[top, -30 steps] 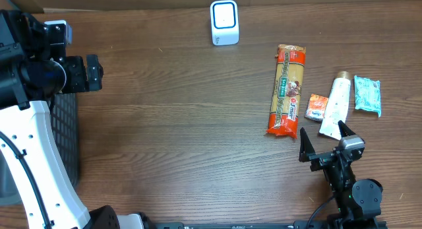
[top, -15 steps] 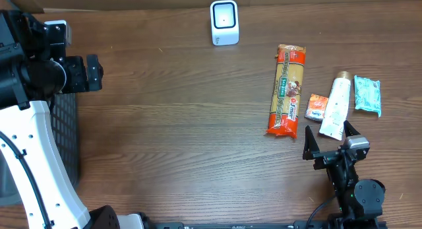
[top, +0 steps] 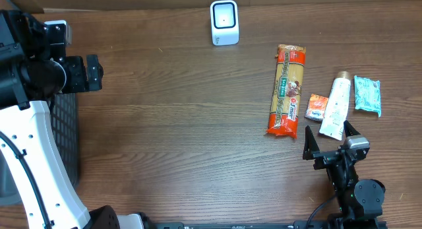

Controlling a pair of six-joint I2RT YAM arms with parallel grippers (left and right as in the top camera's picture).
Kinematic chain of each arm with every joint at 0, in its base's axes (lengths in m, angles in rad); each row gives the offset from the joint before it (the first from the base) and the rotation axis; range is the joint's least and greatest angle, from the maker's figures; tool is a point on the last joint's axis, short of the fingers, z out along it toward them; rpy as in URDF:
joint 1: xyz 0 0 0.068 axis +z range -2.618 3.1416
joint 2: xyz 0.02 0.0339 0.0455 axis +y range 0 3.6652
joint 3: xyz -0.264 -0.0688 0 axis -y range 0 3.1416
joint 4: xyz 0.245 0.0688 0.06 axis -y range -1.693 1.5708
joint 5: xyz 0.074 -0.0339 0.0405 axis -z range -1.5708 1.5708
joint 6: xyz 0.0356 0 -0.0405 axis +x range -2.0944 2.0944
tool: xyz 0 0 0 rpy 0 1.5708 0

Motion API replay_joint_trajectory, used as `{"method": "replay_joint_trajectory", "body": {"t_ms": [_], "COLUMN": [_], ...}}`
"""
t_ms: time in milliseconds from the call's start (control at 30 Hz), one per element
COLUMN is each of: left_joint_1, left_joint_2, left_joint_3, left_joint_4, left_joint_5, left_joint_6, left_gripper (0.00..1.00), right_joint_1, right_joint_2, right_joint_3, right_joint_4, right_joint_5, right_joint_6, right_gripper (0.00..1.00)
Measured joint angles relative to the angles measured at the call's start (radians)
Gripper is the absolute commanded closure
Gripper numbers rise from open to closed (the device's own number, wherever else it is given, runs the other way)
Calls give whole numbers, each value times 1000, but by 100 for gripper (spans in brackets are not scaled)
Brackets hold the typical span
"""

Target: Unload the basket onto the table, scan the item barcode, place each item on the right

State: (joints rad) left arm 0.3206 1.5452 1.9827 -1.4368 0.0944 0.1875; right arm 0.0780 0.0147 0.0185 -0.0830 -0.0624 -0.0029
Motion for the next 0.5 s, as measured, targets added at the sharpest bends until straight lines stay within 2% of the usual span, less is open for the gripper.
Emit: {"method": "replay_joint_trajectory", "body": {"t_ms": [300, 433, 500], "left_joint_1": [-2, -42, -89], "left_joint_2": [-16, -121, -206], "left_joint_3": [-4, -86, -198], "left_joint_4": [11, 212, 405], "left_joint_5": [-61, 5, 42], "left_joint_6": [0, 0, 0], "left_gripper": [0, 0, 0], "right_joint_1": [0, 0, 0], "right_joint_2": [0, 0, 0], "right_joint_3": [0, 0, 0], "right_joint_4": [0, 1, 2], "right_joint_5": [0, 0, 0], "right_joint_6": [0, 0, 0], "right_gripper": [0, 0, 0]}}
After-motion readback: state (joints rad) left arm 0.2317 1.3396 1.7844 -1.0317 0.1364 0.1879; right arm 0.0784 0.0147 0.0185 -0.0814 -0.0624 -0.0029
